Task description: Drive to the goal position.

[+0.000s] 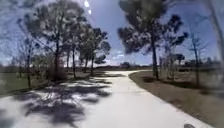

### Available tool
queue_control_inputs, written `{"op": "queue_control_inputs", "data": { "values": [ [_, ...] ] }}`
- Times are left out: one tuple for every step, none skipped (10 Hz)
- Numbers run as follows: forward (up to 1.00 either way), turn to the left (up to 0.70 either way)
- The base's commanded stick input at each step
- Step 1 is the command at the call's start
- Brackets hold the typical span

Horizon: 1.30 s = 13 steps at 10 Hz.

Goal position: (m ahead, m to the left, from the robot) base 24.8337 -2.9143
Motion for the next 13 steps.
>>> {"op": "queue_control_inputs", "data": {
  "values": [
    [0.85,0.00],
    [0.85,0.00],
    [0.85,0.00],
    [0.85,0.00],
    [0.85,0.00],
    [0.85,0.00],
    [0.85,0.00],
    [0.85,0.00],
    [0.85,0.00],
    [0.85,0.00],
    [0.85,0.00],
    [0.85,0.00],
    [0.85,0.00]
  ]
}}
